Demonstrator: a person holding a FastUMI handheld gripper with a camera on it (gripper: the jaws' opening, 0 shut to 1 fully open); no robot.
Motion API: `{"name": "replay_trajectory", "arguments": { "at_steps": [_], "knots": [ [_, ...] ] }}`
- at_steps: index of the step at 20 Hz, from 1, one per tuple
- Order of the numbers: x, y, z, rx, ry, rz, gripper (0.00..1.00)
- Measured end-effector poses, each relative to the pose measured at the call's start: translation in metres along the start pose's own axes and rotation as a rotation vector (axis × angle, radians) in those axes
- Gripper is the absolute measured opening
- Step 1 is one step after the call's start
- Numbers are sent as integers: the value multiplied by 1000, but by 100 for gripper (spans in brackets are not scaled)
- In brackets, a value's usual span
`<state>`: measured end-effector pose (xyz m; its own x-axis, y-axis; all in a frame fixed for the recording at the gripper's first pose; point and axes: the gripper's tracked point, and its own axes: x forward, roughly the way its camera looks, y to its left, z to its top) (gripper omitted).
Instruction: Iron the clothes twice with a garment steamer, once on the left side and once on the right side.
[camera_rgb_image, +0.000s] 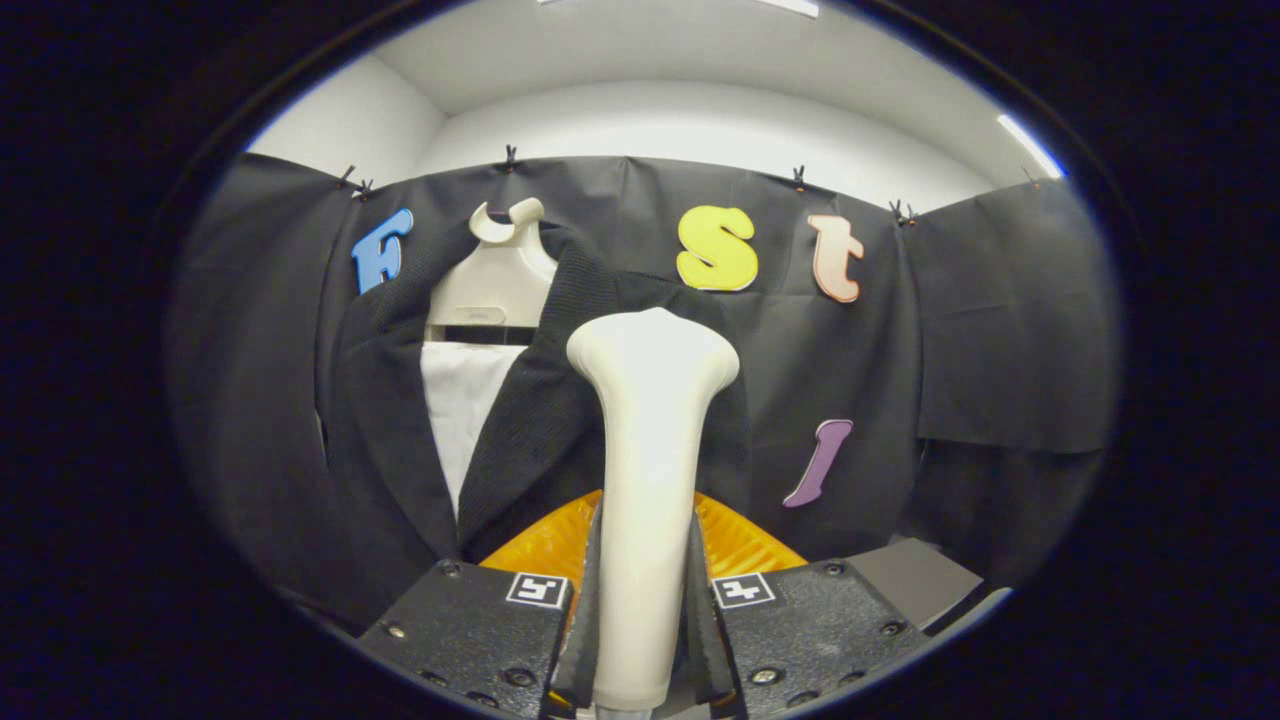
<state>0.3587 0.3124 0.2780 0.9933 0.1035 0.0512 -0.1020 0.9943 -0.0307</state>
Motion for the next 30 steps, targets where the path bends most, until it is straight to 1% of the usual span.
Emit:
{"name": "replay_trajectory", "arguments": {
  "at_steps": [10, 19, 30],
  "knots": [
    [-17, 10, -45, -18, 63, 28, 39],
    [-20, 7, -101, -22, 145, 14, 39],
    [-33, 6, -163, 19, 243, 1, 39]
  ]
}}
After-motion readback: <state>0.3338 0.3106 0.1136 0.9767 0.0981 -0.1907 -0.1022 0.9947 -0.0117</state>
